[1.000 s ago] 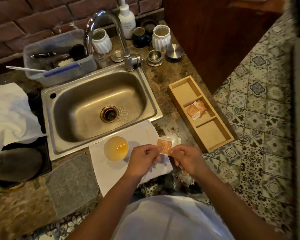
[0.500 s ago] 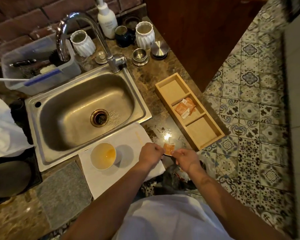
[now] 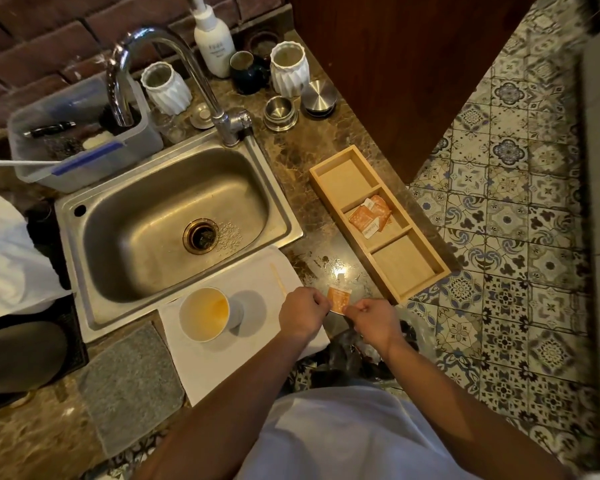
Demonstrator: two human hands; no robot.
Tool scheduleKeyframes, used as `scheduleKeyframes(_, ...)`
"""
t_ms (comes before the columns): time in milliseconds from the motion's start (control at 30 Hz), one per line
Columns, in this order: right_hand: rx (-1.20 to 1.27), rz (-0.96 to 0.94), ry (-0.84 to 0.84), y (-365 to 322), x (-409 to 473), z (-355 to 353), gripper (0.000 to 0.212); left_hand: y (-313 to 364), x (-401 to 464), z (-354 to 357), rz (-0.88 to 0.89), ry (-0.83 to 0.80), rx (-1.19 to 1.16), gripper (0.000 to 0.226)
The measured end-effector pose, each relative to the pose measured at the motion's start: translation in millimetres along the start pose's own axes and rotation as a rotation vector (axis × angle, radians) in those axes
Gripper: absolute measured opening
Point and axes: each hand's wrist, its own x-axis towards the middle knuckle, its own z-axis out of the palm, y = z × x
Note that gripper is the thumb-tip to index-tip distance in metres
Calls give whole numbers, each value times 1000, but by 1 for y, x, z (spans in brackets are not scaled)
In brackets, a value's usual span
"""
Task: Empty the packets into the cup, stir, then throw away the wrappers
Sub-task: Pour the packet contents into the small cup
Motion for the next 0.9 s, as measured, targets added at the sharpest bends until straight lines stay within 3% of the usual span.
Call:
scheduleKeyframes(333, -71, -67, 45, -10, -5, -6, 24, 0, -8, -2, 20, 103, 27, 20)
scheduleKeyframes(667, -186, -377, 41, -52, -24, 7, 14, -24, -50, -49, 111, 259, -282, 13)
scheduleKeyframes(900, -339, -405, -31, -80, -17, 44, 17, -47, -96, -94, 94, 370, -607, 5)
